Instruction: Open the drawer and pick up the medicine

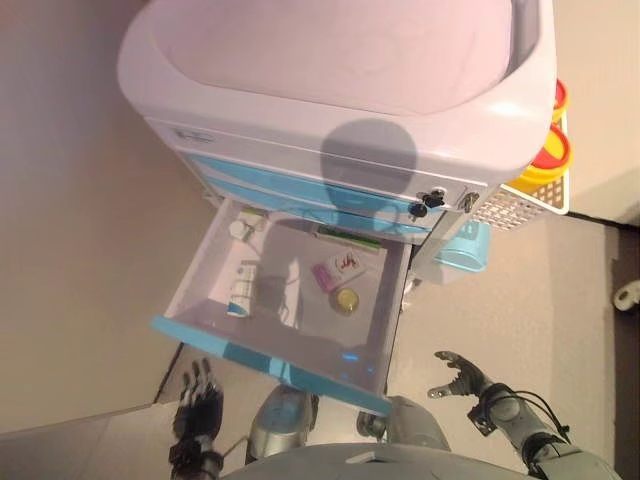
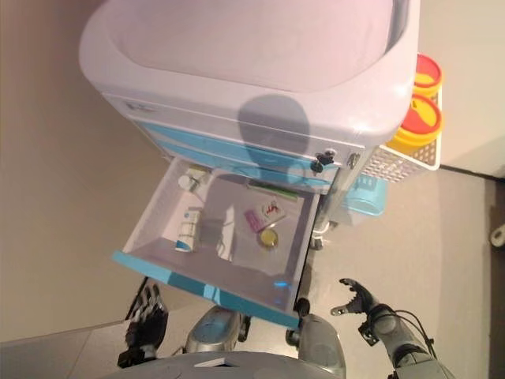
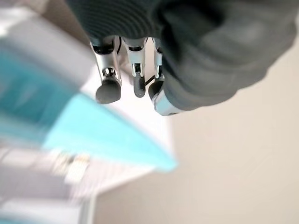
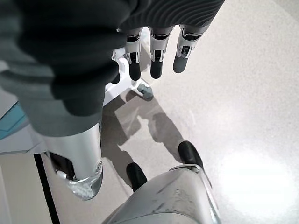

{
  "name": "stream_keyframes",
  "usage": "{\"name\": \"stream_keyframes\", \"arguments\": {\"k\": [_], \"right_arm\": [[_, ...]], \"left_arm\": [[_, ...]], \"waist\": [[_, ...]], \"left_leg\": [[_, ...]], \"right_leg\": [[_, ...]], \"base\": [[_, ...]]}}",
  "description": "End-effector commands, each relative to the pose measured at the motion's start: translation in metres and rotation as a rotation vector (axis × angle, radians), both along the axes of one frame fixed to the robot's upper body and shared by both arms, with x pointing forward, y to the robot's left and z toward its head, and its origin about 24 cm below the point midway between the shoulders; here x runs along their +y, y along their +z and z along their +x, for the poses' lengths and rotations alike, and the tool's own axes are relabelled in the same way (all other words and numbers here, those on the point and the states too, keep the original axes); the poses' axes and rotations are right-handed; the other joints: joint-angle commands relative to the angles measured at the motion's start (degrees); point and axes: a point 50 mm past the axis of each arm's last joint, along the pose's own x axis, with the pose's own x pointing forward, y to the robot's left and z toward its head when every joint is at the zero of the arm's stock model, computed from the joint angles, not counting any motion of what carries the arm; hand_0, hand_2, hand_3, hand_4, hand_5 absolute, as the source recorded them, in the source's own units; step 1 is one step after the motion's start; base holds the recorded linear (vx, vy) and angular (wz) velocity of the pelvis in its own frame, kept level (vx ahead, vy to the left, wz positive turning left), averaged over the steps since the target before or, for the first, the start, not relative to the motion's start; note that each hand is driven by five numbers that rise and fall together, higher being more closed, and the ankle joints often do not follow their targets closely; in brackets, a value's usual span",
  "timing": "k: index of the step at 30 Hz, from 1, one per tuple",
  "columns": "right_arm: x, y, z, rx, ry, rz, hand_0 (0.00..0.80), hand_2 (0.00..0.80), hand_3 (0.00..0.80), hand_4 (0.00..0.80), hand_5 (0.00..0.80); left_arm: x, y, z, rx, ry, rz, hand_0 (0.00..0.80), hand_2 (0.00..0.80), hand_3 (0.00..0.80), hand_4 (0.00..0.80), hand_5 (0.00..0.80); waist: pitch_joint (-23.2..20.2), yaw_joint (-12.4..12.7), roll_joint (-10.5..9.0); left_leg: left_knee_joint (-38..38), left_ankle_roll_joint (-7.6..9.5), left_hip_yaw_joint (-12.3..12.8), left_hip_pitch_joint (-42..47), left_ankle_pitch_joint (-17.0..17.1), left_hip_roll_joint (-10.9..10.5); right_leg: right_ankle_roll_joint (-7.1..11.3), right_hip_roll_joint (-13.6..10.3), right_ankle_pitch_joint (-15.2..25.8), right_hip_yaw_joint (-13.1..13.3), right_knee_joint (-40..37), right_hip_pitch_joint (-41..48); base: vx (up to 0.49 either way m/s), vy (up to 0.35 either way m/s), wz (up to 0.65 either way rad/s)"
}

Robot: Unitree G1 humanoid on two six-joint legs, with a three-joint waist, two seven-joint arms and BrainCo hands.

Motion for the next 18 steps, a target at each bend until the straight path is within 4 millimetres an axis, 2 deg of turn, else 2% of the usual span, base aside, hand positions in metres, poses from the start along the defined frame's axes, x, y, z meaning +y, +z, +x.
{"name": "stream_keyframes", "arguments": {"k": [1,3,9,10,11,12,13,18], "right_arm": [[-0.005,0.004,0.002,-0.045,-0.016,-0.007,0.0,0.0,0.0,0.0,0.0],[-0.006,0.003,-0.001,-0.037,-0.018,-0.012,0.0,0.0,0.0,0.0,0.0],[-0.002,-0.001,-0.007,-0.032,-0.025,-0.002,0.0,0.0,0.0,0.0,0.0],[-0.001,-0.002,-0.007,-0.033,-0.025,0.001,0.0,0.0,0.0,0.0,0.0],[0.0,-0.002,-0.007,-0.034,-0.026,0.004,0.0,0.0,0.0,0.0,0.0],[0.001,-0.002,-0.008,-0.035,-0.027,0.008,0.0,0.0,0.0,0.0,0.0],[0.002,-0.003,-0.008,-0.035,-0.026,0.012,0.0,0.0,0.0,0.0,0.0],[0.006,-0.005,-0.01,-0.026,-0.015,0.027,0.0,0.0,0.0,0.0,0.0]], "left_arm": [[0.011,-0.001,-0.016,0.112,-0.114,0.044,0.8,0.8,0.8,0.8,0.8],[0.011,-0.001,-0.017,0.123,-0.157,0.042,0.8,0.8,0.8,0.8,0.8],[0.0,-0.001,-0.002,0.092,-0.341,0.068,0.8,0.8,0.8,0.8,0.8],[-0.002,-0.001,0.0,0.091,-0.372,0.08,0.684,0.684,0.684,0.684,0.684],[-0.004,-0.001,0.003,0.085,-0.392,0.086,0.505,0.505,0.505,0.505,0.505],[-0.005,-0.001,0.004,0.085,-0.411,0.094,0.107,0.107,0.107,0.107,0.107],[-0.008,-0.002,0.006,0.1,-0.447,0.108,0.0,0.0,0.0,0.0,0.0],[-0.007,-0.005,0.013,0.214,-0.564,0.227,0.0,0.0,0.0,0.0,0.0]], "waist": [[1.3,0.87,-3.42],[0.81,0.76,-3.16],[-1.31,0.09,-2.88],[-1.67,-0.01,-2.94],[-2.0,-0.15,-3.04],[-2.26,-0.24,-3.12],[-2.72,-0.42,-3.28],[-4.29,-1.27,-3.88]], "left_leg": [[4.0,2.37,0.21,0.24,-8.55,-4.5],[3.38,2.29,0.27,0.43,-8.3,-4.51],[0.68,2.26,1.01,1.64,-7.6,-4.25],[0.41,2.27,1.15,1.87,-7.62,-4.19],[0.17,2.32,1.22,2.07,-7.61,-4.2],[-0.02,2.35,1.32,2.27,-7.61,-4.19],[-0.22,2.39,1.54,2.52,-7.66,-4.14],[-0.98,2.62,2.47,3.87,-7.94,-3.91]], "right_leg": [[3.68,-1.11,3.78,0.22,-9.43,6.01],[3.82,-1.13,3.91,0.04,-9.83,6.15],[4.37,-0.86,4.68,-0.14,-11.24,6.41],[4.45,-0.78,4.79,-0.02,-11.47,6.54],[4.49,-0.68,4.88,0.07,-11.69,6.67],[4.53,-0.6,5.02,0.18,-11.91,6.79],[4.61,-0.5,5.19,0.35,-12.19,6.93],[4.75,-0.03,5.64,1.3,-13.03,7.69]], "base": [[0.015,0.01,0.11],[0.011,0.008,0.11],[0.006,-0.002,0.07],[0.03,-0.014,-0.03],[0.035,-0.014,-0.02],[0.044,-0.015,-0.02],[0.049,-0.015,-0.03],[0.055,-0.003,-0.07]]}}
